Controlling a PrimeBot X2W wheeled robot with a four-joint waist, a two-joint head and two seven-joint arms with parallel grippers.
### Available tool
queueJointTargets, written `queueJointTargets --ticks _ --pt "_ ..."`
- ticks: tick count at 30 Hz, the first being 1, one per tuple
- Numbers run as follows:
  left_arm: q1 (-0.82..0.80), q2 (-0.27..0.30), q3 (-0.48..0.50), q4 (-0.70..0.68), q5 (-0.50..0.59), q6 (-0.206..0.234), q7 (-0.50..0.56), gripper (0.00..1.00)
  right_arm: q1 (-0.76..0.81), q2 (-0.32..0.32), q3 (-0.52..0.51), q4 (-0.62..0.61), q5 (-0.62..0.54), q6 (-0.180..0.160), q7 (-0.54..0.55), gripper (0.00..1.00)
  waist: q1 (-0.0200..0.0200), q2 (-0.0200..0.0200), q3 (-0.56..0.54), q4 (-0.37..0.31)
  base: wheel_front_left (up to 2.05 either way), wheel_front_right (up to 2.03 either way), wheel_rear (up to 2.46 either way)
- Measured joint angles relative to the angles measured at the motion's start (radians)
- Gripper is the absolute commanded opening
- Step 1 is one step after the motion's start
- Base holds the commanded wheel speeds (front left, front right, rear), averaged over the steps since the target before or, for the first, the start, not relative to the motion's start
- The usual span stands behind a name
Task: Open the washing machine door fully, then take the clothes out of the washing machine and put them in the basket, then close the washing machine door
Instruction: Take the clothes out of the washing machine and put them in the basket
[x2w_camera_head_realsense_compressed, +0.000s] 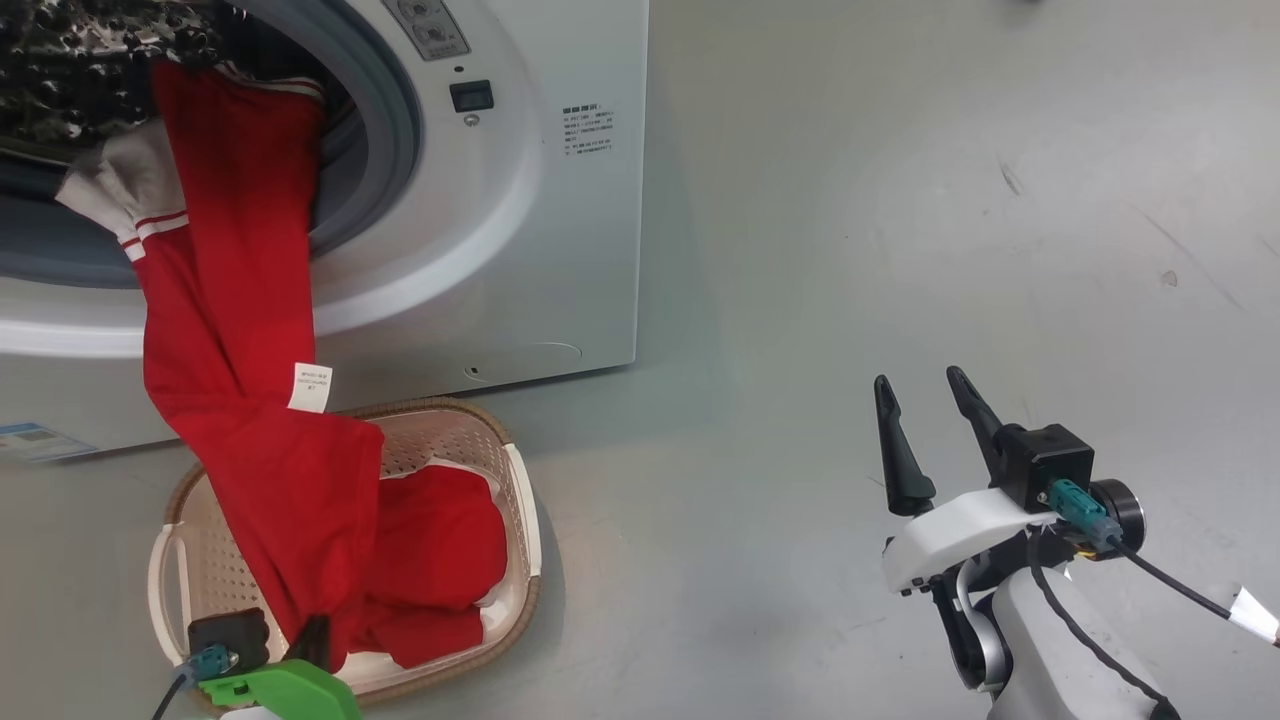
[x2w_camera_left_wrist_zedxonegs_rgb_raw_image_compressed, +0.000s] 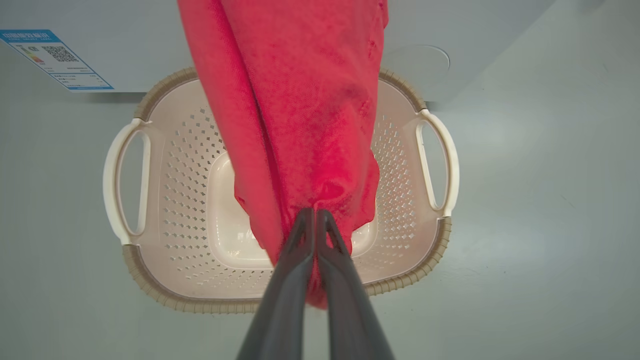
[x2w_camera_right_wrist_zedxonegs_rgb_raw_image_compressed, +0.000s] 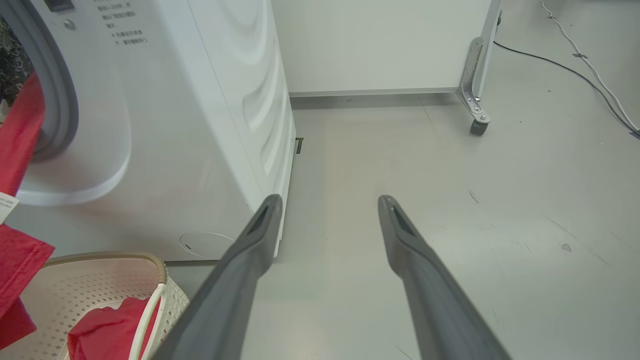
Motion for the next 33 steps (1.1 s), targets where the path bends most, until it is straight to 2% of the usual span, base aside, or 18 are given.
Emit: queueJointTargets --ticks 8,20,21,22,23,28,33 --pt "-0.024 0.0 -0.007 0.008 -0.01 0.0 0.012 0.0 -0.023 -0.004 -0.002 -0.02 -0.018 0.0 0.0 1.0 0.0 0.0 0.06 -0.002 0.0 0.0 0.0" --pt "-0.177 0.0 -0.013 0.002 -0.012 -0.003 0.016 0.0 -0.071 -0.011 -0.003 -0.064 -0.054 -0.006 0.0 1.0 0.0 0.0 0.184 -0.007 0.0 0.0 0.0" --pt "-0.189 0.003 -0.013 0.0 -0.009 -0.004 0.016 0.13 -0.074 -0.011 -0.003 -0.069 -0.056 -0.01 0.0 1.0 0.0 0.0 0.195 -0.008 0.0 0.0 0.0" --pt "-0.203 0.007 -0.013 -0.004 -0.008 -0.005 0.016 0.45 -0.076 -0.011 -0.003 -0.074 -0.058 -0.01 0.0 1.0 0.0 0.0 0.206 -0.008 0.0 0.0 0.0" --pt "-0.218 0.013 -0.009 -0.007 -0.009 -0.005 0.014 1.0 -0.079 -0.011 -0.003 -0.077 -0.062 -0.01 0.0 1.0 0.0 0.0 0.218 -0.009 0.0 0.0 0.0" --pt "-0.271 0.037 0.011 -0.007 -0.01 -0.004 0.007 1.0 -0.106 -0.011 -0.009 -0.091 -0.066 -0.012 0.0 1.0 0.0001 0.0 0.271 -0.013 0.0 0.0 0.0" --pt "-0.284 0.038 0.011 0.006 -0.009 -0.004 0.005 1.0 -0.11 -0.011 -0.025 -0.093 -0.069 -0.017 0.0 1.0 0.0002 0.0 0.3 -0.013 0.0 0.0 0.0"
